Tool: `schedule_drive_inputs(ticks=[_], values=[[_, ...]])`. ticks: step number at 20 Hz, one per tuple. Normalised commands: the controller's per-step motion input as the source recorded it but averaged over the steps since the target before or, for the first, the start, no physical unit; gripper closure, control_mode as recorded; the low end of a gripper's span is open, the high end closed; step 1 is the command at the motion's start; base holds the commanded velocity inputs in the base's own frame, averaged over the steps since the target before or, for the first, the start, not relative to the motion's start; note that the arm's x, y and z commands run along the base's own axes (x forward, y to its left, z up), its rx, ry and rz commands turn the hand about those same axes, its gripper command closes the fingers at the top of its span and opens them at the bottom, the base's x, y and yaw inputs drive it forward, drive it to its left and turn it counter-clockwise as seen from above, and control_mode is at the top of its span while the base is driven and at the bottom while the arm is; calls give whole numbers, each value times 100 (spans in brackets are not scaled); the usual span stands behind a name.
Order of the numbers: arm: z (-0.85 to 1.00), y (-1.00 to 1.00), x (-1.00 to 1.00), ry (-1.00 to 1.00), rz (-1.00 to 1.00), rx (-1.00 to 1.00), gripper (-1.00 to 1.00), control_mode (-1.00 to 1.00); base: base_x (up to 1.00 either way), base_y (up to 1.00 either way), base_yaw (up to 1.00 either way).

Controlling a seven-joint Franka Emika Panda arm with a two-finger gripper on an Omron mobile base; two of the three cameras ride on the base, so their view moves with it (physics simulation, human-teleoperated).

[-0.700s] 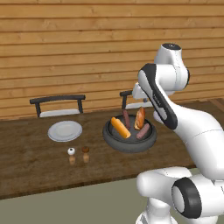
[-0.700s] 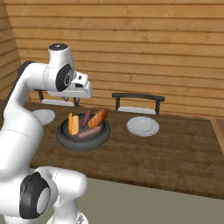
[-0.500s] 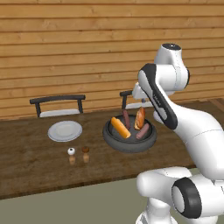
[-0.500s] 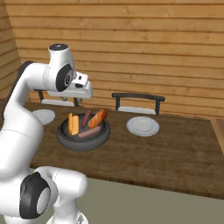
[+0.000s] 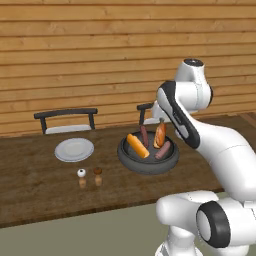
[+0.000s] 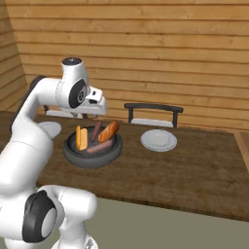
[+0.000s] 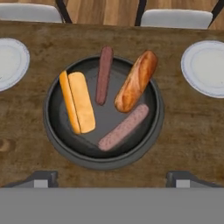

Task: Place one bun and one sausage from the bowl on each plate.

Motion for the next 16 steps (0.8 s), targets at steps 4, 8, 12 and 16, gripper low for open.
schedule_drive_inputs(ticks=[4,8,12,16], values=[[-30,-11,62,0,-18,6,-100,-100,0,0,0],[-22,-20,60,0,-5,3,-100,-100,0,0,0],[-29,-25,52,0,0,2,-100,-100,0,0,0],[-58,-28,60,3,0,1,-100,-100,0,0,0]])
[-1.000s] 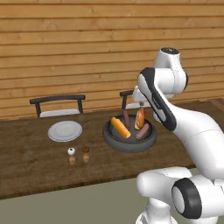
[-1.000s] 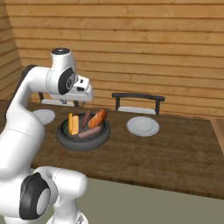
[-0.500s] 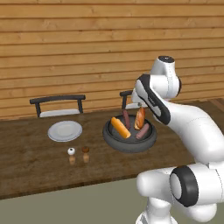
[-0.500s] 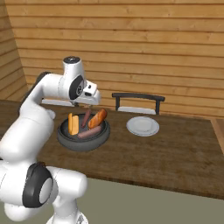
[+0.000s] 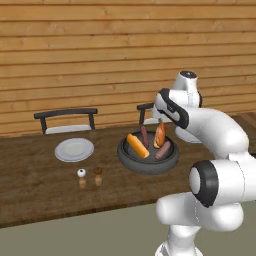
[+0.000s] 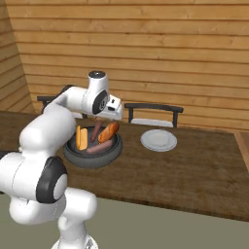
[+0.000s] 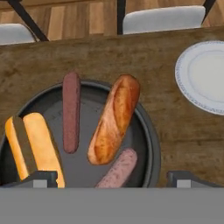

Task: Place one bun and one sausage from the bowl on each plate.

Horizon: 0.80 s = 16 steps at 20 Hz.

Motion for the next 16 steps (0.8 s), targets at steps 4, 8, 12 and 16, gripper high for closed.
schedule_drive_inputs(ticks=[4,8,12,16], values=[[-61,0,35,4,0,0,-100,-100,0,0,0],[-53,0,46,8,0,0,-100,-100,0,0,0],[-33,0,28,5,0,0,-100,-100,0,0,0],[-31,0,23,2,0,0,-100,-100,0,0,0]])
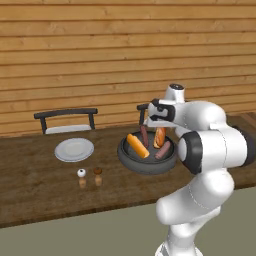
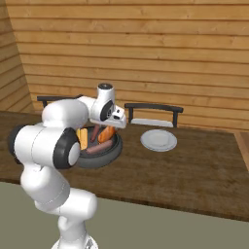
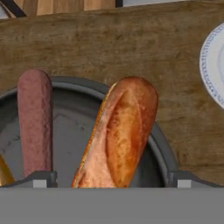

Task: Place one bun and one sausage from the bowl on each plate.

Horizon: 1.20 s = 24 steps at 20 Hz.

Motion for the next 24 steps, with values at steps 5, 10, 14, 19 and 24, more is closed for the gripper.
schedule_drive_inputs(ticks=[5,10,14,19,24], values=[[-31,0,4,0,-1,0,-100,-100,0,0,0],[-26,0,0,0,-1,0,-100,-100,0,0,0],[-10,0,0,0,0,0,100,-100,0,0,0],[7,0,0,0,0,0,100,-100,0,0,0],[73,-18,-8,-5,0,0,100,-100,0,0,0]])
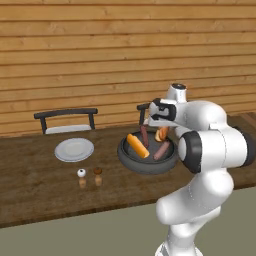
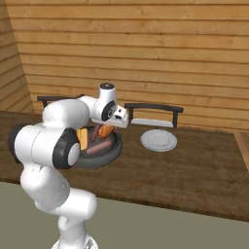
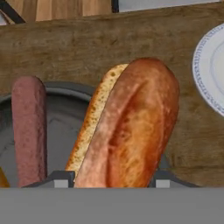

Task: Place one bun and one sausage from the bowl on each plate.

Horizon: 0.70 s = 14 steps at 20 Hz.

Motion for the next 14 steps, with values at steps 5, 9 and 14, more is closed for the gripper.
schedule_drive_inputs(ticks=[5,9,14], values=[[28,-88,-14,0,0,0,100,-100,0,0,0],[1,-100,0,0,0,0,100,-100,0,0,0],[-11,-96,8,4,0,0,100,-100,0,0,0]])
